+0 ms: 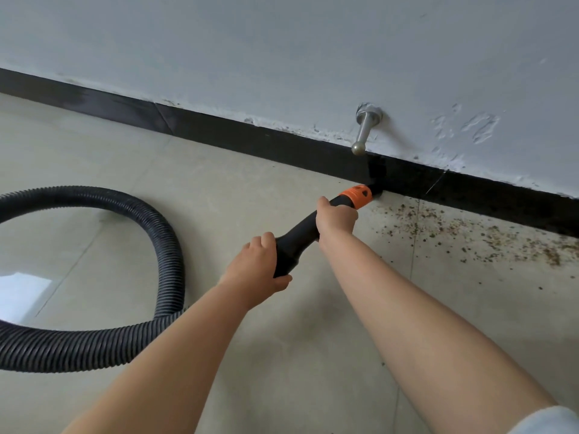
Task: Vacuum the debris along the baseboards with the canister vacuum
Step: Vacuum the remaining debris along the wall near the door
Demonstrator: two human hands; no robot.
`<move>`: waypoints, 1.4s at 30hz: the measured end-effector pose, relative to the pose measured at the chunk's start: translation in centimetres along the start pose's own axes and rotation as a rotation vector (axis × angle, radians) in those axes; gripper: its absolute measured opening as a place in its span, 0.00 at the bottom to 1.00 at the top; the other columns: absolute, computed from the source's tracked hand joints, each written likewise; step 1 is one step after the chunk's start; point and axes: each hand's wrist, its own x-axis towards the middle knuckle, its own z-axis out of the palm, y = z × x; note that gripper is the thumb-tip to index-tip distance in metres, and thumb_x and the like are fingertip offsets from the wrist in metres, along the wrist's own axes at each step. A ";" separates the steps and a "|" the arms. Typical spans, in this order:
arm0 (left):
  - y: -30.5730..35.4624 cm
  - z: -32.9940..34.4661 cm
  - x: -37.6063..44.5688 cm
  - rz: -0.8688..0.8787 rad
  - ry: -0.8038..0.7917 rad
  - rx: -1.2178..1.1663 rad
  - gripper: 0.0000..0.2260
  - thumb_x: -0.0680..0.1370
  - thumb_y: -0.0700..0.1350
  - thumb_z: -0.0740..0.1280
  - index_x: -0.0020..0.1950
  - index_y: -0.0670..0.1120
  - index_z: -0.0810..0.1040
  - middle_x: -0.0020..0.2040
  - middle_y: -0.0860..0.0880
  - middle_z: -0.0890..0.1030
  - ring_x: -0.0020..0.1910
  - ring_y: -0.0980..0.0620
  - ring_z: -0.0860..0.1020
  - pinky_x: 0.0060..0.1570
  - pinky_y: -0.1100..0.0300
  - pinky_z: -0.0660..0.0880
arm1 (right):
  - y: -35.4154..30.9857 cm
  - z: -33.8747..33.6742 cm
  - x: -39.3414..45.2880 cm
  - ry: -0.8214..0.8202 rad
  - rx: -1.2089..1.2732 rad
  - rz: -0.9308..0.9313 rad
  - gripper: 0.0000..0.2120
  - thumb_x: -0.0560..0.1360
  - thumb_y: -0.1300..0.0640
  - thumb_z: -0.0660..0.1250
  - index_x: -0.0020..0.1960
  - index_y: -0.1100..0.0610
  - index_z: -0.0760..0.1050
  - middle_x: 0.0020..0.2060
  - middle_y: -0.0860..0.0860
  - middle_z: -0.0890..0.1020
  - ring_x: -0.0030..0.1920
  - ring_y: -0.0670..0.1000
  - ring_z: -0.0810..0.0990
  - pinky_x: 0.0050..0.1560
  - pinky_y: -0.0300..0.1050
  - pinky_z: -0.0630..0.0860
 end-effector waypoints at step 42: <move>-9.9 -2.2 -1.1 -0.191 0.180 -0.146 0.19 0.74 0.51 0.66 0.57 0.41 0.64 0.55 0.45 0.72 0.51 0.47 0.71 0.41 0.60 0.63 | 0.4 13.0 -1.8 -0.225 -0.130 -0.114 0.22 0.80 0.50 0.57 0.69 0.60 0.63 0.64 0.57 0.71 0.63 0.59 0.72 0.59 0.55 0.75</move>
